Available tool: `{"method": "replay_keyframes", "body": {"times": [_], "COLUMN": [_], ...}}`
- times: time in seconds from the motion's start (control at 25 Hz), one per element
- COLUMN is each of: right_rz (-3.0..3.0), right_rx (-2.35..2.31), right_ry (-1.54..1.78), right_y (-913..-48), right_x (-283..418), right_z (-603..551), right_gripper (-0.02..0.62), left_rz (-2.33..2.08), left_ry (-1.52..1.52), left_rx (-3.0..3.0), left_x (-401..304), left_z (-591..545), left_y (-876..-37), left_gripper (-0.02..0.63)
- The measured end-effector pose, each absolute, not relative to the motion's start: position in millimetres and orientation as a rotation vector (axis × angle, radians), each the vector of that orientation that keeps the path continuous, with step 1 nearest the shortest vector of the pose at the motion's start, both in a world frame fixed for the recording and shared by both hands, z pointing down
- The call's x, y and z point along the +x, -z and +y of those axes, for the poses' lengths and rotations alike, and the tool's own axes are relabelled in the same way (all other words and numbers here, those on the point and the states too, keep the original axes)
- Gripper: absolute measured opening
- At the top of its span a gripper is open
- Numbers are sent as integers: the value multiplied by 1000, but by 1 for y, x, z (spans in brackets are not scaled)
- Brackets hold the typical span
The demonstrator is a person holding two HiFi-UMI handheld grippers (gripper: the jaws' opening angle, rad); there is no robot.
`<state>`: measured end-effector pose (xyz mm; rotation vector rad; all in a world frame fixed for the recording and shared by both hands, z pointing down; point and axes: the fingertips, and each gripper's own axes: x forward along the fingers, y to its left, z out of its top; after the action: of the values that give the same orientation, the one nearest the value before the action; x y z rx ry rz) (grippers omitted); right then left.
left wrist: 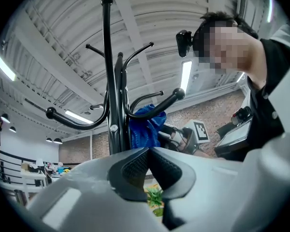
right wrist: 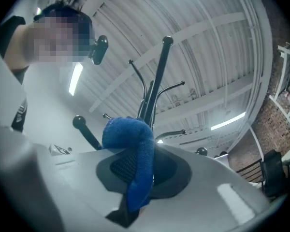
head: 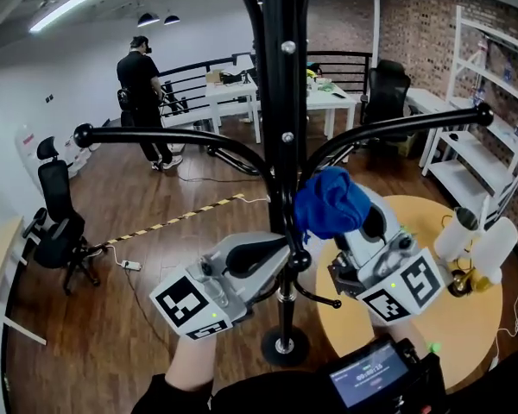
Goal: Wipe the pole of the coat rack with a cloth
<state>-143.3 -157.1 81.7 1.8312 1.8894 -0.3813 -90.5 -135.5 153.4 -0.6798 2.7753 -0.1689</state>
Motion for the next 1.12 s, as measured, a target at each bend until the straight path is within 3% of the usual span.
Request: {"method": "replay_keyframes", "body": {"times": [0.24, 0.8, 1.12], "right_rz": [1882, 1854, 1906], "right_rx": [1839, 1492, 1415], "right_ry": [393, 553, 544], "right_y": [-69, 37, 38], "right_x": [-149, -176, -167], "right_z": [-147, -273, -287], "right_gripper": [48, 48, 44], "left_rz": [2773, 2799, 2798], "left_ry": [208, 204, 174], "left_rx": [-659, -705, -742], "left_x": [-89, -86, -75], "left_z": [-139, -144, -152], "left_y": [-146, -155, -164], "left_gripper": [0, 0, 0]}}
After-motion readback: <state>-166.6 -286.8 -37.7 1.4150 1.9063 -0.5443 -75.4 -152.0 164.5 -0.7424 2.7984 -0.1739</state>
